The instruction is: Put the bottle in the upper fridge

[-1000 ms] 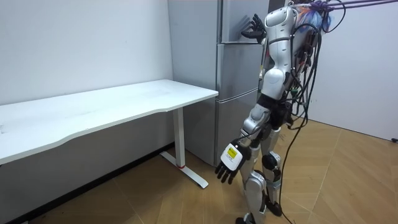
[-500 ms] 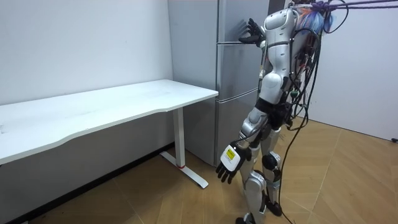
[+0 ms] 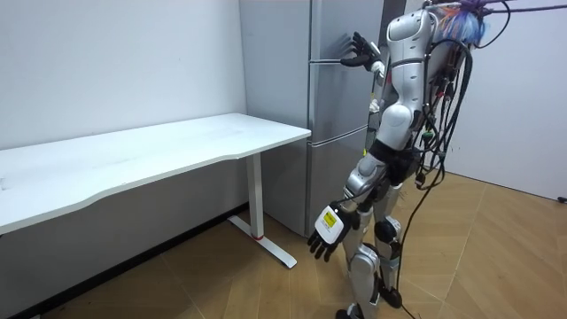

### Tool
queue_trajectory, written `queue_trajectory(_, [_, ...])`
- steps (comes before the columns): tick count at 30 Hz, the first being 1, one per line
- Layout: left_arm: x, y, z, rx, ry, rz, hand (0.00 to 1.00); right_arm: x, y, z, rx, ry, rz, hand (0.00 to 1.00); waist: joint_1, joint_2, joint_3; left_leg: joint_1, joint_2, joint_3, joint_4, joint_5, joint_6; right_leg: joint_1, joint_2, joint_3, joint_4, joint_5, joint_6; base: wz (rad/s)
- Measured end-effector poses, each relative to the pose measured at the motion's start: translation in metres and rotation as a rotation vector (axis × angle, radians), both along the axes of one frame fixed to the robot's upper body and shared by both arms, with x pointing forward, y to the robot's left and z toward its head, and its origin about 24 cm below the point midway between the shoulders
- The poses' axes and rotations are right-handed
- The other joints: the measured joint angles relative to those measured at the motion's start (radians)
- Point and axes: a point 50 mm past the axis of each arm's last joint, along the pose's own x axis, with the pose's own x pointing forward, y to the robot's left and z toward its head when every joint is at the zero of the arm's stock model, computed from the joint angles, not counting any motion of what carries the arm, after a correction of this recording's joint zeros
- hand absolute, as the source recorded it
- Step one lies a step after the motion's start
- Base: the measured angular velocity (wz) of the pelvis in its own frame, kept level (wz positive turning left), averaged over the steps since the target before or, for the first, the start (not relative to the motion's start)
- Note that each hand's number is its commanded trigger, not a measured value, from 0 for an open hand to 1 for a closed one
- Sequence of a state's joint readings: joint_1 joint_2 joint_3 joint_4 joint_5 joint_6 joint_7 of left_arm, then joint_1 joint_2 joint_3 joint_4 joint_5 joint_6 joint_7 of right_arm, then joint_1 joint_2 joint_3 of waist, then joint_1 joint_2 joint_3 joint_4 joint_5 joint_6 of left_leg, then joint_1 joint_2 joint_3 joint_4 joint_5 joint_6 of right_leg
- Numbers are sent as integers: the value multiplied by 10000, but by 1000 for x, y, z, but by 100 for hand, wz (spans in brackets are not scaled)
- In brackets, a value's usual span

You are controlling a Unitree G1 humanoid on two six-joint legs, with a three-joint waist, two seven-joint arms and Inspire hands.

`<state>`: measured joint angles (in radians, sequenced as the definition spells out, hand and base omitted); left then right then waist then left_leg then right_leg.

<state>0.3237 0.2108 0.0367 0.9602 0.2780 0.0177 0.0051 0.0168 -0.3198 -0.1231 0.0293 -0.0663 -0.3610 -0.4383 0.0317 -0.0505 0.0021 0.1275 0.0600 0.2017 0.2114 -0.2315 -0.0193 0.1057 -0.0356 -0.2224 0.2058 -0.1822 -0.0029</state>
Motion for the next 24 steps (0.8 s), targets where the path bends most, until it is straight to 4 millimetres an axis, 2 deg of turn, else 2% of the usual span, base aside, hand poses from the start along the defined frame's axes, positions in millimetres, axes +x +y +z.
queue_trajectory(9, [-3, 1, 2, -143, 1, 66, 0, 4, -8, -3, -615, 228, -505, 0, 6, -15, 4, -142, -58, -126, 121, 44, 78, -31, -116, -217, 18, 34, 45, 4])
queue_trajectory(13, [-3, 2, 3, -182, -62, 16, 0, 6, -13, -3, -831, 432, -555, 0, -51, -121, -11, -151, -88, -149, 121, 68, 110, -24, -140, -235, 14, 58, 70, 1])
queue_trajectory(16, [-9, 6, 4, -192, -22, 282, 0, 5, -17, -4, -859, 591, -601, 0, -279, -247, -83, -170, -130, -198, 107, 79, 129, -6, -156, -266, -6, 70, 88, 7])
queue_trajectory(19, [-15, 12, 6, -67, -85, 666, 0, 1, -33, 0, -916, 524, -1263, 0, -337, -327, -136, -170, -161, -209, 109, 89, 158, 12, -183, -270, -14, 104, 113, 5])
queue_trajectory(24, [-24, 19, 9, 9, -60, 1178, 0, -12, -73, 1, -99, 916, -3241, 0, -382, -372, -133, -199, -212, -248, 10, 94, 185, -31, -204, -294, -4, 83, 163, 4])
